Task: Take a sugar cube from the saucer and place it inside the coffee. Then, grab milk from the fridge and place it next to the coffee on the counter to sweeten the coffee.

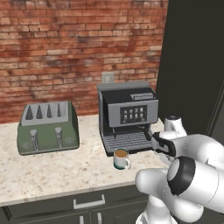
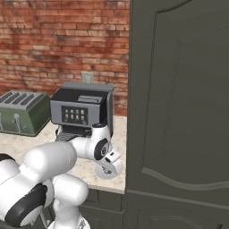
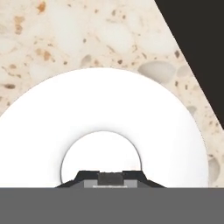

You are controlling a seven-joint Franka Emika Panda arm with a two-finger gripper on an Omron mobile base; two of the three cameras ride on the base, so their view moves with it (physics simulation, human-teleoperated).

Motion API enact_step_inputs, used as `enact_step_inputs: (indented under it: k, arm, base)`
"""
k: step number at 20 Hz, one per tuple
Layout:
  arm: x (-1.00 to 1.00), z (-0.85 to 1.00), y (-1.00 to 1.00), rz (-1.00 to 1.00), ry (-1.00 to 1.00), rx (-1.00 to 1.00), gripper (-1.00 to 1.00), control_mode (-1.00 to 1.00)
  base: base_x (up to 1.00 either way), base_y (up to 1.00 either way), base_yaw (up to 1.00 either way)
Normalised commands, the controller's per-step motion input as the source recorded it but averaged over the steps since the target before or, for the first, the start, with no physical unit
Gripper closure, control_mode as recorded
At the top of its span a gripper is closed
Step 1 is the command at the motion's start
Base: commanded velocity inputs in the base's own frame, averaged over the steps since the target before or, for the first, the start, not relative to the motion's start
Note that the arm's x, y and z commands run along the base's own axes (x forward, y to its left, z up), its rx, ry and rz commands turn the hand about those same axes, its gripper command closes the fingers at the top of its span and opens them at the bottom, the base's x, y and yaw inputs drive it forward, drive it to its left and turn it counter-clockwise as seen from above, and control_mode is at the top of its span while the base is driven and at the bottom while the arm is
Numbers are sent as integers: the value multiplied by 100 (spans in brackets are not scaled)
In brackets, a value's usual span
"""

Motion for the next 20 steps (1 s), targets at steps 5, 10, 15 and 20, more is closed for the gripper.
enact_step_inputs:
  k: [5, 10, 15, 20]
  arm:
    - [-16, 28, 5, -1, -5, 0, 100, -100]
    - [-3, 90, 31, 1, -9, 0, 100, -100]
    - [0, 96, 60, 7, -1, 0, 100, -100]
    - [0, 62, 89, 11, 0, 0, 100, -100]
  base:
    - [0, 0, 0]
    - [0, 0, 0]
    - [0, 0, 0]
    - [0, 0, 0]
